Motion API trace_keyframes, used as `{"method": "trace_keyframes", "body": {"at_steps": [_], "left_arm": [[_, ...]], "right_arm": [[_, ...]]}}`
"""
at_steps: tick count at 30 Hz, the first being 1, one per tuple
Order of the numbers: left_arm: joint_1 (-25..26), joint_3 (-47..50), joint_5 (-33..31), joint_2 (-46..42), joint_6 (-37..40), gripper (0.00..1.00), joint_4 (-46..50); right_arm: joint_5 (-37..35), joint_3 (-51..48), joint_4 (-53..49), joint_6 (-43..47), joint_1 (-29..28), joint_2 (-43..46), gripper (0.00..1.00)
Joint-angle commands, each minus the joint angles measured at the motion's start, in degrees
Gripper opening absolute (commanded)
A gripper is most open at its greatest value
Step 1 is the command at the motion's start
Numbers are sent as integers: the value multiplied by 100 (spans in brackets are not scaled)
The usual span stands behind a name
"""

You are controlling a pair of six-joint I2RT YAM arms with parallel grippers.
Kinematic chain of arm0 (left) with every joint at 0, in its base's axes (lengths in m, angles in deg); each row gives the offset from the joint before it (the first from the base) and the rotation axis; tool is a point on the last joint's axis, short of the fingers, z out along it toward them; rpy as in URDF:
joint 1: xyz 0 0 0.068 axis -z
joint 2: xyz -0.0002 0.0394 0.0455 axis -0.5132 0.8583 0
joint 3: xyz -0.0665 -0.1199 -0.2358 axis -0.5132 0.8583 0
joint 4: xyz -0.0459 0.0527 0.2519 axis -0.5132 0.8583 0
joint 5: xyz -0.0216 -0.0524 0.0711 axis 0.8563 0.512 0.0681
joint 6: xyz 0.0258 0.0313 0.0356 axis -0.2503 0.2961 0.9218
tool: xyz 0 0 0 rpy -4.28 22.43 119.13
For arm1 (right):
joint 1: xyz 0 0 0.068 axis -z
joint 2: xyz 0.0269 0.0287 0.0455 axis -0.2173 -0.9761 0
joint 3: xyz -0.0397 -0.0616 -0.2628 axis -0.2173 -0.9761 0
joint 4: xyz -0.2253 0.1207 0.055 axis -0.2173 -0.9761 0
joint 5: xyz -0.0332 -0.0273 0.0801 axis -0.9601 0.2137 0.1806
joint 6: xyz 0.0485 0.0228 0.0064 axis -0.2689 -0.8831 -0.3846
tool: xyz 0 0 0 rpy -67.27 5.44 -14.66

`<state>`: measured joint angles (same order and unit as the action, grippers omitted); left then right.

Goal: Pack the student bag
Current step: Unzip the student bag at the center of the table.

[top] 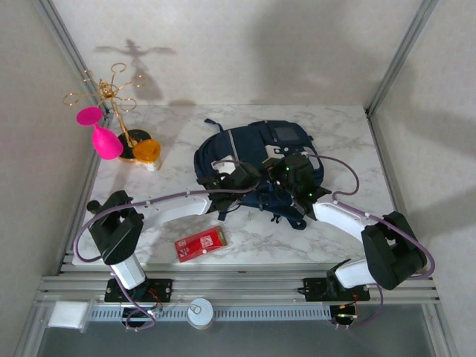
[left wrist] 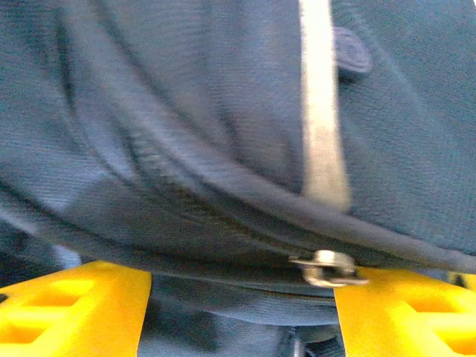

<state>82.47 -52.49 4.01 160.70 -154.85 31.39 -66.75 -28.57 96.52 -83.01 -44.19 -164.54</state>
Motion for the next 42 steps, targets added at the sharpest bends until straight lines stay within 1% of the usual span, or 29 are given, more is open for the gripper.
{"method": "trace_keyframes", "body": {"at_steps": [1, 3, 4, 6, 8, 10, 13, 17, 19, 23, 25, 29, 31, 33, 35, 39, 41, 42], "left_arm": [[-164, 465, -824, -566, -334, 65, 858], [-181, 699, -961, -984, -258, 66, 830], [-185, 765, -924, -1157, -126, 67, 760], [-202, 824, -705, -1460, 181, 69, 675], [-191, 730, -467, -1556, 456, 69, 724], [-141, 510, -353, -1511, 594, 67, 909], [-55, 161, -43, -1321, 1192, 63, 857], [-9, -296, 82, -911, 1988, 59, 1014], [0, -288, 241, -817, 2425, 56, 783], [-17, -483, -133, -509, 2706, 53, 998], [-52, -565, -192, -344, 2700, 51, 1112], [-117, -448, 41, -226, 2899, 45, 621], [-170, -523, 4, -108, 2958, 41, 616], [-231, -519, -45, -47, 2975, 35, 554], [-305, -464, 142, -24, 3048, 30, 316], [-343, -392, 192, -51, 3188, 20, 87], [-352, -322, 198, -115, 3322, 12, -3], [-361, -275, 195, -146, 3385, 11, -54]], "right_arm": [[-118, 97, 886, -23, 136, 320, 0], [-144, 100, 846, 40, 140, 351, 0], [-146, 99, 846, 68, 141, 363, 0], [-155, 121, 824, 125, 136, 329, 0], [-131, 134, 827, 116, 139, 286, 0], [-87, 181, 824, 142, 138, 236, 0], [-51, 220, 812, 134, 133, 183, 0], [-75, 239, 769, 168, 140, 193, 0], [-77, 240, 747, 178, 140, 181, 0], [-63, 249, 749, 173, 137, 138, 0], [-63, 249, 757, 169, 140, 127, 0], [-36, 284, 740, 186, 134, 91, 0], [-48, 276, 725, 191, 138, 107, 0], [-56, 259, 705, 204, 137, 112, 0], [-42, 241, 731, 221, 140, 99, 0], [-16, 222, 706, 263, 153, 90, 0], [3, 215, 655, 299, 188, 87, 0], [12, 214, 637, 316, 198, 97, 0]]}}
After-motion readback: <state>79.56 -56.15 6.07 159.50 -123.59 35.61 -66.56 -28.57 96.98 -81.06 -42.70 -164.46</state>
